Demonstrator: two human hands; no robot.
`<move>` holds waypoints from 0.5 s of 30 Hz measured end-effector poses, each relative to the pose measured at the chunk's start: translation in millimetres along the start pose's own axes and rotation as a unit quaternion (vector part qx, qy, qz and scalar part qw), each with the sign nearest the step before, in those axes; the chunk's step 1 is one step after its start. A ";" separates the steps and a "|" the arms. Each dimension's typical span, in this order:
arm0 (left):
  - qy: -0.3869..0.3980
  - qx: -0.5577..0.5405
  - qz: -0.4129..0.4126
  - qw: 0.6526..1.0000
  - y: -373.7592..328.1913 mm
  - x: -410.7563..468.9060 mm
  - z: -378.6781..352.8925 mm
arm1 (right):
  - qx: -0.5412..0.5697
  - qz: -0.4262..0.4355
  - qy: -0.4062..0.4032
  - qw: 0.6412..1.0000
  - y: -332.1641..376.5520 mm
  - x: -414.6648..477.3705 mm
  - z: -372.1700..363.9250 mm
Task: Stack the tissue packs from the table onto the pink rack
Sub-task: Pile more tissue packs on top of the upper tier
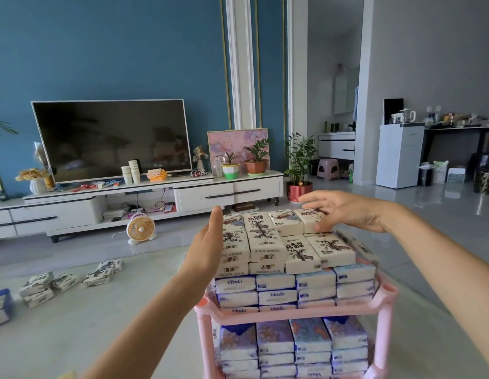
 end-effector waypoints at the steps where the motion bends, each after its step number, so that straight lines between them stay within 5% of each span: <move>1: 0.001 0.001 0.001 1.000 -0.3 -0.3 0.2 | -0.003 0.000 0.002 1.000 0.7 -1.3 -0.5; 6: -0.020 -0.035 -0.009 0.999 -0.4 1.7 18.2 | -0.016 0.020 -0.075 0.997 22.0 -18.2 4.4; 10: -0.073 -0.032 -0.029 0.996 22.7 2.5 67.2 | -0.015 0.120 -0.131 0.984 79.2 -50.7 -14.1; 15: -0.112 0.014 0.020 0.993 100.4 -10.5 138.3 | 0.061 0.219 0.082 0.970 147.8 -116.7 -125.6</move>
Point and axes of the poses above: each hand's wrist, its own x-axis towards the middle knuckle, its own z-axis out of the back of the hand, y = z × x, the point moved 5 cm from there along x, towards the middle knuckle, and after that the axes turned 11 degrees about -y, right-handed, at the moved point
